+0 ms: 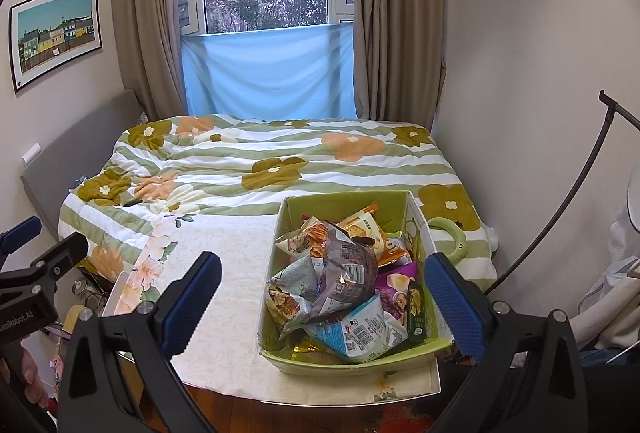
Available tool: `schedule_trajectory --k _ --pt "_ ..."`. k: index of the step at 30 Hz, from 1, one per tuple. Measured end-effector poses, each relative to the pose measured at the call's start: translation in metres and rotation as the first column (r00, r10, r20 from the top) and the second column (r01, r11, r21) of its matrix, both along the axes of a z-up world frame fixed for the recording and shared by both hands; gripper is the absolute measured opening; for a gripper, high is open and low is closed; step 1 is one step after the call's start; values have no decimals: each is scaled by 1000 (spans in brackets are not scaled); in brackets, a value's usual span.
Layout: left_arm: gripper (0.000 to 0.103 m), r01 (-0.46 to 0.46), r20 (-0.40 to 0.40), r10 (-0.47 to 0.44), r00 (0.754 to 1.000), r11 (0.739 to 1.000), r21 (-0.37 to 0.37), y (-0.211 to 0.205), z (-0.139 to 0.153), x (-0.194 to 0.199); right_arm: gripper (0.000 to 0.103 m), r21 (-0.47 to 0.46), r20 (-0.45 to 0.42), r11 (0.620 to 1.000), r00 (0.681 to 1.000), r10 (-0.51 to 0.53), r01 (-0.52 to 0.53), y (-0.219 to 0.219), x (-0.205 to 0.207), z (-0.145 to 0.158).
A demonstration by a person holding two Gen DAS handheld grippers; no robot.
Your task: Organize snacks
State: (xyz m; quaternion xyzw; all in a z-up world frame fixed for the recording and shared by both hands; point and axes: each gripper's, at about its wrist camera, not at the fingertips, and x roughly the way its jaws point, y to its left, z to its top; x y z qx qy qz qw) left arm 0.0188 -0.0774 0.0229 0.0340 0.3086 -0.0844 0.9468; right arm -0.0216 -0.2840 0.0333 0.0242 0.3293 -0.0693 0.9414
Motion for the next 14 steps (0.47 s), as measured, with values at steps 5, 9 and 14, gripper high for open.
schedule_trajectory --k 5,9,14 --pt "102 -3 8 3 1000 1000 12 -3 0 -3 101 2 -2 1000 1000 4 -4 -2 0 -1" --pt "102 -5 15 5 1000 1000 2 -5 2 -6 101 4 0 1000 1000 5 -5 -3 0 -1" --pt "102 -7 35 7 999 1000 5 -8 3 -8 101 2 2 1000 1000 5 -5 -4 -1 -2"
